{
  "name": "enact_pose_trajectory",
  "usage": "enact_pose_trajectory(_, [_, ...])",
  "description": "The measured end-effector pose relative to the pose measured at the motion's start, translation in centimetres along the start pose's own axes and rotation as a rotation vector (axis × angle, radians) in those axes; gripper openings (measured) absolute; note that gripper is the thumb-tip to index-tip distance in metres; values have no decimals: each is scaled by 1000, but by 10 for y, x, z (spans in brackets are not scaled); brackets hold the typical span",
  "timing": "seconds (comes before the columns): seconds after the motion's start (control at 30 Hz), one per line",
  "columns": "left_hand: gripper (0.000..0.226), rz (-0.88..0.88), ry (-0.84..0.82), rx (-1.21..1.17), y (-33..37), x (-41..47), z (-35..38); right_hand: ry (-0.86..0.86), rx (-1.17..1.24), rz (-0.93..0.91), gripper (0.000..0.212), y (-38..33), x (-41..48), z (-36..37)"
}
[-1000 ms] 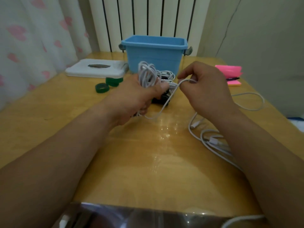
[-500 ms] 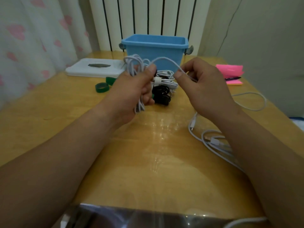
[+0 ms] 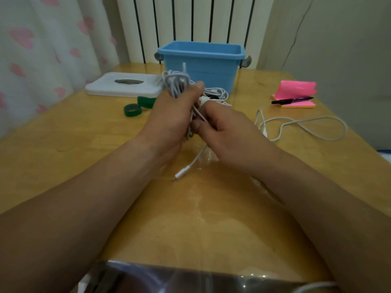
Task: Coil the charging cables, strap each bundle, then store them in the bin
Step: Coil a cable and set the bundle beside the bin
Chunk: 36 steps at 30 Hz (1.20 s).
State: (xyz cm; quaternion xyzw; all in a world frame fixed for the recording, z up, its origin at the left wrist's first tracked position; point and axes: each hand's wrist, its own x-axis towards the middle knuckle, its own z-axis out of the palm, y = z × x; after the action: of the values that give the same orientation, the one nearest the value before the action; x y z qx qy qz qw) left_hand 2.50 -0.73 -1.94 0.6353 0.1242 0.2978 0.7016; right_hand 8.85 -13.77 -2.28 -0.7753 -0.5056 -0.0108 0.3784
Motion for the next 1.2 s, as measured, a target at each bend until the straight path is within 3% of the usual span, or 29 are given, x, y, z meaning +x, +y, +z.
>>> enact_pose_trajectory(0.17, [29, -134, -38, -448, 16, 8, -14, -21, 81, 34, 27, 2, 0, -5])
enact_pose_trajectory(0.33, [29, -203, -113, -593, 21, 12, -28, -116, 289, 131, 15, 1, -4, -8])
enact_pose_trajectory(0.4, [28, -198, -145, -525, 23, 12, -30, -58, 296, 133, 9, 0, -3, -7])
enact_pose_trajectory(0.5, [23, -162, -168, -353, 22, 10, -28, 120, 352, 168, 18, 2, -1, -10])
enact_pose_trajectory(0.6, [19, -126, -188, -219, 14, 9, -21, 247, 300, 117, 9, 0, -2, -10])
enact_pose_trajectory(0.67, [18, -89, -187, -113, 8, 7, -16, 286, 262, 94, 16, -1, -4, -8])
enact_pose_trajectory(0.9, [37, -23, -269, -38, -1, -3, 1, 337, 310, 143, 10, 5, 1, -6])
enact_pose_trajectory(1.07, [26, 15, -182, 15, 0, -4, 0, 273, 293, 154, 13, 3, 2, -7])
enact_pose_trajectory(1.13, [21, 62, -119, 148, 2, -3, -4, 290, 294, 166, 9, 0, 0, -10])
enact_pose_trajectory(1.2, [18, 115, -107, 326, 6, -6, -6, 326, 319, 177, 21, -5, -3, -14])
